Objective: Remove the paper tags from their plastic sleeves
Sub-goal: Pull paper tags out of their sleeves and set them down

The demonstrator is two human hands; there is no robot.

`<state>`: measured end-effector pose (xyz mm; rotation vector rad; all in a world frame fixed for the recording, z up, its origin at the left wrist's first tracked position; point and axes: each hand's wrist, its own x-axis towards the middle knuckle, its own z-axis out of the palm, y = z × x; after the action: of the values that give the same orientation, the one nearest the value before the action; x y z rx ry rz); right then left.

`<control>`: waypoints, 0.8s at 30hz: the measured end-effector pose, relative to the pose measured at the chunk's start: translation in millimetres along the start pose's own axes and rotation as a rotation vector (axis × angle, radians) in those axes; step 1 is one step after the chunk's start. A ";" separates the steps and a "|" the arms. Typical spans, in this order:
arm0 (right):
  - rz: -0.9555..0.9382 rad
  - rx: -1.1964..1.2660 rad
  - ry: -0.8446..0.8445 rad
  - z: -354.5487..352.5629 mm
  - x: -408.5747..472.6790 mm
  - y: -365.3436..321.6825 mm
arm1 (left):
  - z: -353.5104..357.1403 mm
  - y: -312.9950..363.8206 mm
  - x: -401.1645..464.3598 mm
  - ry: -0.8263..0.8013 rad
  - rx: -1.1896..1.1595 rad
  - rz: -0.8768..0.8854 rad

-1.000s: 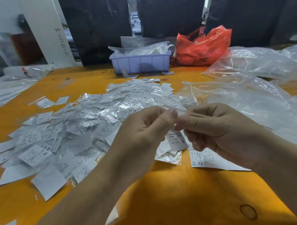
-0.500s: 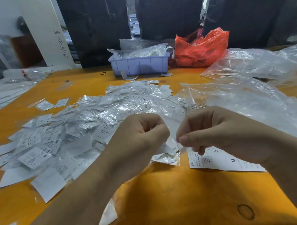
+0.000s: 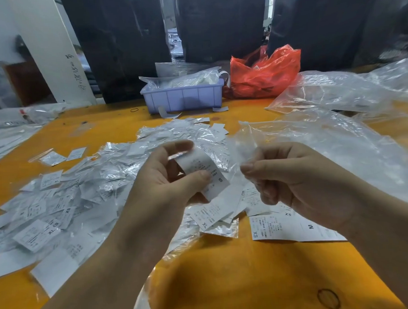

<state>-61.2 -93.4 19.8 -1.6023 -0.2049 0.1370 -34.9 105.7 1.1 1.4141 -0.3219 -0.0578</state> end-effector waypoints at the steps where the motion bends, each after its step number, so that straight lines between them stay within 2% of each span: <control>1: 0.002 0.052 0.022 1.0 0.5 0.4 | 0.6 0.3 0.2 0.011 -0.029 0.000; 4: 0.009 0.175 0.056 4.2 1.5 1.2 | 1.7 -0.4 0.5 0.024 -0.081 -0.008; 10: 0.009 0.260 0.053 4.2 2.5 4.7 | -0.3 -6.1 1.5 -0.035 -0.011 -0.021; 17: 0.001 0.206 0.028 2.4 2.5 3.9 | -0.7 -4.4 0.6 -0.001 0.043 0.023; 24: 0.037 0.029 -0.038 1.2 -1.3 3.1 | -2.1 -1.5 -0.5 0.051 0.015 0.045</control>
<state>-62.6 -92.7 16.6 -1.5758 -0.2019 0.1991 -34.7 107.6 -0.8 1.4200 -0.3123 0.0174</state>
